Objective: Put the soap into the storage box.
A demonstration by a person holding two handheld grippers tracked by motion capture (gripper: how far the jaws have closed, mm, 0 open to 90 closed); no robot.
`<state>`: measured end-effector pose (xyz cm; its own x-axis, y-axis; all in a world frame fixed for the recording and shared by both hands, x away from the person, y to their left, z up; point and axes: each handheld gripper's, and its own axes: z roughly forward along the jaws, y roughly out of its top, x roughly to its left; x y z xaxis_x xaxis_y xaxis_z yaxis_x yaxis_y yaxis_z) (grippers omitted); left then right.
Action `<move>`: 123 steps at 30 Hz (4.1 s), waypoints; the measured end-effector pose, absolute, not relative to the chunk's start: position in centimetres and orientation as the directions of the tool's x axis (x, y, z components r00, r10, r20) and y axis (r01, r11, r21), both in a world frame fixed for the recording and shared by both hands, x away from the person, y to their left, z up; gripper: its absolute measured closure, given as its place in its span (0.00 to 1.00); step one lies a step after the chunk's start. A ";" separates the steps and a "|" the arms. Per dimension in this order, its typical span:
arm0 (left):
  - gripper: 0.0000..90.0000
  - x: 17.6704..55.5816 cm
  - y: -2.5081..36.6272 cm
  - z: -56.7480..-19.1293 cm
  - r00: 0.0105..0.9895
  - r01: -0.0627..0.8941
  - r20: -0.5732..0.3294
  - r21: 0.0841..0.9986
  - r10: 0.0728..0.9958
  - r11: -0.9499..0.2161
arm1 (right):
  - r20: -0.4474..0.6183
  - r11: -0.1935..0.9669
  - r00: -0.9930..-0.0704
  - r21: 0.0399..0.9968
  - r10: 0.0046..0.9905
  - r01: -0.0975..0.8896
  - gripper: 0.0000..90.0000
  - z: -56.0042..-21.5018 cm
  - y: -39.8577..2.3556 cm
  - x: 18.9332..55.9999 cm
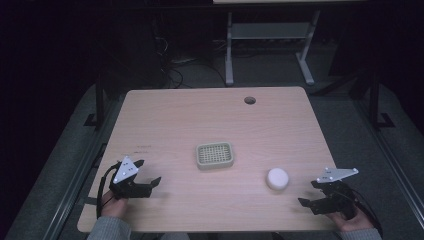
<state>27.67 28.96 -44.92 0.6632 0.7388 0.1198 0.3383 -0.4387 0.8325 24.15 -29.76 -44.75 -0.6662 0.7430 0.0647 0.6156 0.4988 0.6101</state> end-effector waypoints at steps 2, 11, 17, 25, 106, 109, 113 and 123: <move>0.14 27.7 29.0 -44.9 0.657 0.345 0.109 0.836 0.746 -0.426 | 0.066 0.502 -0.670 0.609 0.740 0.615 0.23 -44.7 -29.6 24.2; 0.14 27.5 29.3 -45.0 0.655 0.344 0.112 0.836 0.747 -0.427 | 0.070 0.543 -0.684 0.553 0.726 0.632 0.20 -44.1 -28.3 24.9; 0.14 27.5 29.5 -45.0 0.646 0.344 0.114 0.839 0.754 -0.421 | 0.056 0.583 -0.708 0.525 0.704 0.620 0.19 -43.3 -27.0 25.8; 0.14 27.5 29.5 -45.0 0.638 0.342 0.107 0.848 0.763 -0.405 | 0.045 0.627 -0.737 0.492 0.675 0.604 0.18 -42.3 -25.6 27.0; 0.14 27.6 29.7 -44.8 0.639 0.336 0.108 0.852 0.761 -0.402 | 0.011 0.815 -0.831 0.190 0.555 0.547 0.26 -44.0 -18.6 33.5; 0.14 27.6 29.7 -44.8 0.638 0.336 0.107 0.852 0.762 -0.401 | 0.022 0.814 -0.833 0.199 0.553 0.545 0.26 -43.8 -18.6 33.5; 0.14 27.6 29.6 -44.8 0.639 0.336 0.106 0.852 0.762 -0.401 | 0.029 0.810 -0.833 0.218 0.553 0.545 0.26 -43.6 -18.5 33.6; 0.14 27.6 29.7 -44.8 0.637 0.337 0.103 0.854 0.764 -0.396 | 0.033 0.823 -0.848 0.225 0.529 0.522 0.26 -42.8 -17.2 34.0</move>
<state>27.57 29.65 -44.77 0.6366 0.7642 0.1032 0.3369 -0.3960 0.8542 34.04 -17.19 -42.82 -0.8481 0.5287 0.0332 0.5218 0.8229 0.2249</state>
